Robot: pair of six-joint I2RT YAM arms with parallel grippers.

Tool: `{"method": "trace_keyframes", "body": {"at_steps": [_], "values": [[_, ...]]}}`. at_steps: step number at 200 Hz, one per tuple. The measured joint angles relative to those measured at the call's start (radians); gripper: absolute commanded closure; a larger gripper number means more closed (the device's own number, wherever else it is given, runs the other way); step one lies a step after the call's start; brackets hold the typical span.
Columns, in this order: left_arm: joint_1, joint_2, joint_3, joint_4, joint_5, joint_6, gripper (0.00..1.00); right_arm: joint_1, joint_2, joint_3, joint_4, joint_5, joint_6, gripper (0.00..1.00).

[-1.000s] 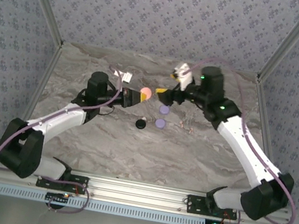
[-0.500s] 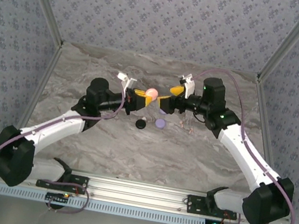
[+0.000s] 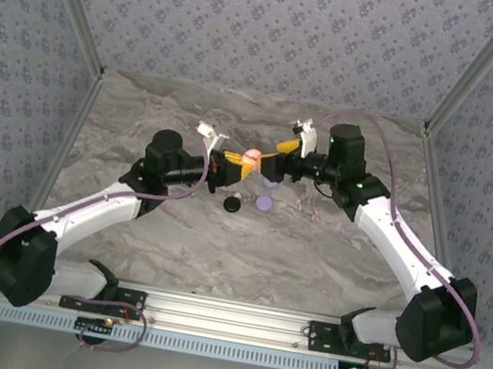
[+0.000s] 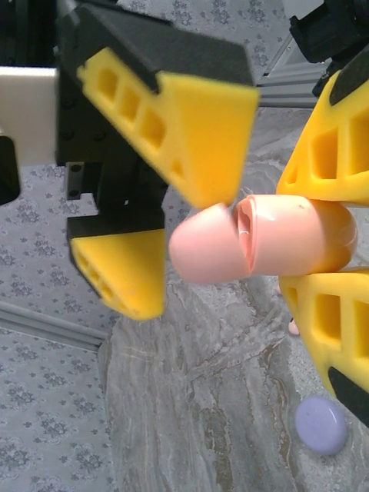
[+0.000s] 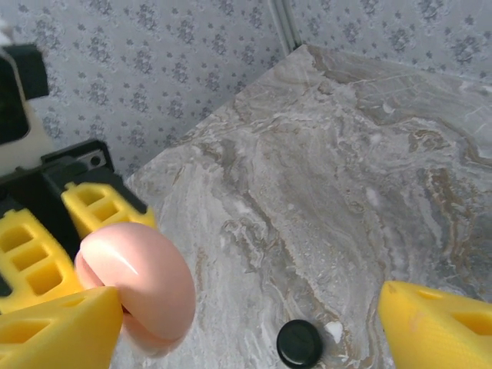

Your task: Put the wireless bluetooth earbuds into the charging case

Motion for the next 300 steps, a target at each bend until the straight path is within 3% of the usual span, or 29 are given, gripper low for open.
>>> {"method": "trace_keyframes", "body": {"at_steps": [91,157,190,252,300], "values": [[-0.012,-0.005,0.0,0.0,0.001,0.03,1.0,-0.077,0.007,0.026,-0.013,0.001,0.021,0.12],[-0.013,-0.102,-0.08,0.015,-0.086,0.078,1.0,-0.149,-0.056,0.029,-0.349,0.322,0.003,0.18],[-0.013,-0.127,-0.101,0.02,-0.12,0.096,1.0,-0.163,0.054,0.023,-0.477,0.409,0.008,0.28],[-0.013,-0.141,-0.103,0.0,-0.158,0.107,1.0,-0.084,0.356,0.096,-0.606,0.541,0.003,0.32],[-0.013,-0.15,-0.103,-0.03,-0.18,0.119,1.0,-0.034,0.507,0.2,-0.637,0.638,-0.001,0.37]]}}
